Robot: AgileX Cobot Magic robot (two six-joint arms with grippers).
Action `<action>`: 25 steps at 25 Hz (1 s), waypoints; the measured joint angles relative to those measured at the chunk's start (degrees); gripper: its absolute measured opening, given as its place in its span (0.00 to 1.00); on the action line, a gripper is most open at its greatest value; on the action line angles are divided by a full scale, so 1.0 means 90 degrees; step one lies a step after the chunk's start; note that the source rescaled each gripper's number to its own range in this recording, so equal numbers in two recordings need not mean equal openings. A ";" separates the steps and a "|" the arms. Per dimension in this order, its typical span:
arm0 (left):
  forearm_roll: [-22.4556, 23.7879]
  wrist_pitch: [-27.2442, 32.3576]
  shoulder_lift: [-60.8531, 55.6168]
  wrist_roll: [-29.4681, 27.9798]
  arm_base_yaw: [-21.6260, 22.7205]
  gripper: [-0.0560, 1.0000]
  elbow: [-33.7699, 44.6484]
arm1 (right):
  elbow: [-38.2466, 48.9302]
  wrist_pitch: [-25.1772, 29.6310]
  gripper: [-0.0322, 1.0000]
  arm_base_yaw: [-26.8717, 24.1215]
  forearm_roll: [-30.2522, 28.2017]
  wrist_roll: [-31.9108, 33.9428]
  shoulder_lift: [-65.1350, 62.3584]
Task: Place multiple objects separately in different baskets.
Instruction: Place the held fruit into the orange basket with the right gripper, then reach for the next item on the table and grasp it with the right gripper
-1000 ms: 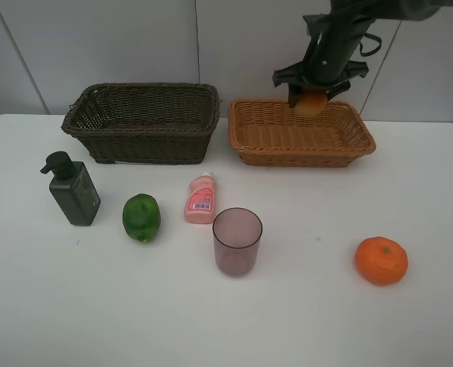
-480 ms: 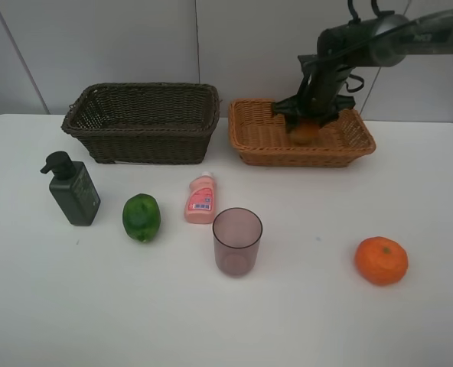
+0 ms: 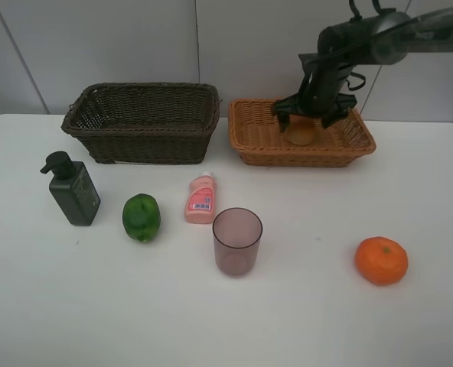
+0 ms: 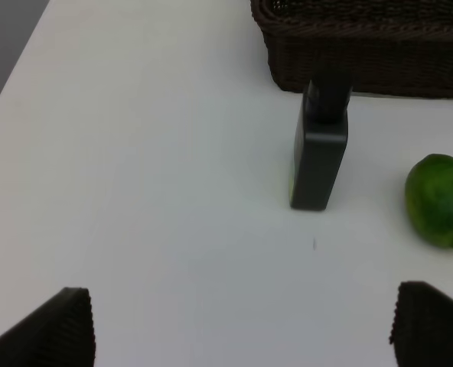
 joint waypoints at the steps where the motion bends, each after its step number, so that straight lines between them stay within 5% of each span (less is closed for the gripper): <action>1: 0.0000 0.0000 0.0000 0.0000 0.0000 1.00 0.0000 | 0.0000 0.0124 0.97 0.0000 -0.0001 0.0000 -0.0073; 8: 0.0000 0.0000 0.0000 0.0000 0.0000 1.00 0.0000 | 0.0387 0.0950 0.97 0.0000 0.0121 0.0000 -0.0928; 25: 0.0000 0.0000 0.0000 0.0000 0.0000 1.00 0.0000 | 0.4887 0.1100 0.98 0.0153 0.0693 -0.0169 -0.4462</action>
